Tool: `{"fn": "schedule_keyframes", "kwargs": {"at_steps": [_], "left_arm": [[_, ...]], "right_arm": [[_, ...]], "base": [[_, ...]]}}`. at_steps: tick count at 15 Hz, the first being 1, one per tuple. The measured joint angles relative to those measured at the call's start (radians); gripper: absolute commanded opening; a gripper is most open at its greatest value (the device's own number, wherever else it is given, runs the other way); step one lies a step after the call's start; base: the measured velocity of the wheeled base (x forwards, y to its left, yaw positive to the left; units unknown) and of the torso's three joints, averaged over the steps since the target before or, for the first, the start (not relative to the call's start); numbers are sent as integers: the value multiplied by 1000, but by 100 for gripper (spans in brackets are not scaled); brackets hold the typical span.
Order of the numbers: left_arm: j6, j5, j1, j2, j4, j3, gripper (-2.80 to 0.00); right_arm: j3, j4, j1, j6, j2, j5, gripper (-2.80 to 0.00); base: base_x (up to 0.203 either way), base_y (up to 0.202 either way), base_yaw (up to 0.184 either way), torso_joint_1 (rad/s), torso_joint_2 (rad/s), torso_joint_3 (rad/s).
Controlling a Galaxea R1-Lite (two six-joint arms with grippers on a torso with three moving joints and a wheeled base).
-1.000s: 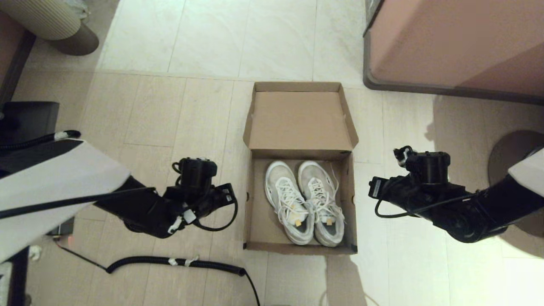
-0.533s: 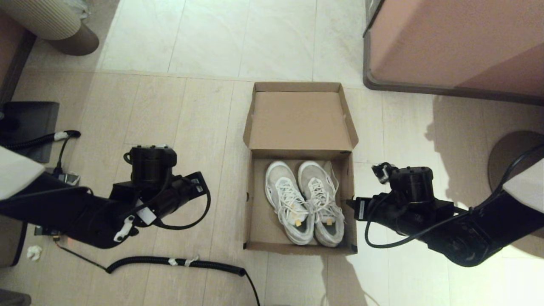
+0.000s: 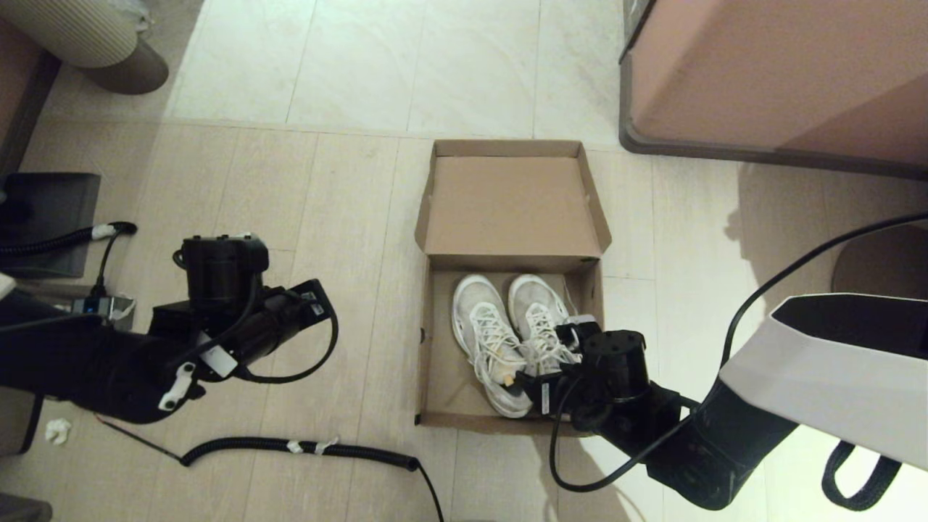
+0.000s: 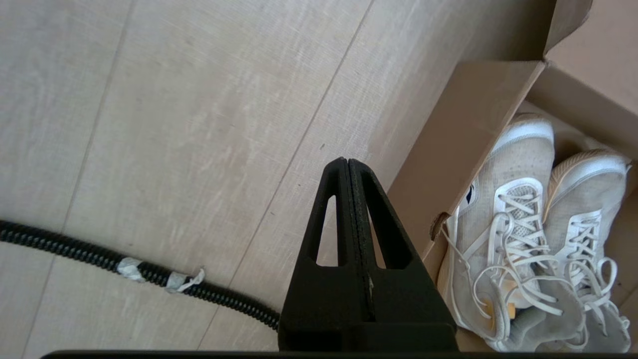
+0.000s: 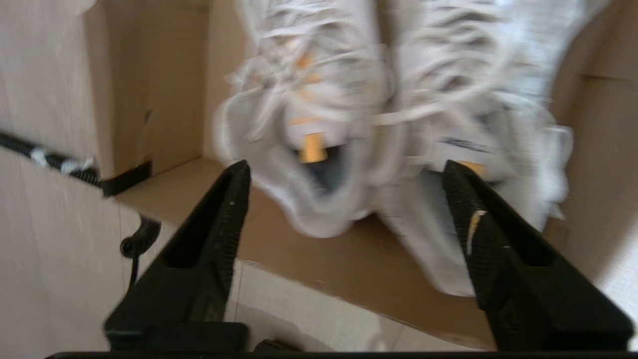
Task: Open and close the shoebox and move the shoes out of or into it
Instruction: Put the shoes out of the shoe box
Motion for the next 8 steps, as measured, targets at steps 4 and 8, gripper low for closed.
{"fn": "schedule_keyframes", "kwargs": {"at_steps": [4,8], "left_arm": [[-3,-9,42,-53,-3,40,-280],[-3,-11,66,-89,-2,45,-280]], "right_arm": [[-78,-2,18,-65,81,-87,0],[-150,6,-2,-87,160,-89,0]], "base": [[0,0,0,0,0,0],[0,0,0,0,0,0]]}}
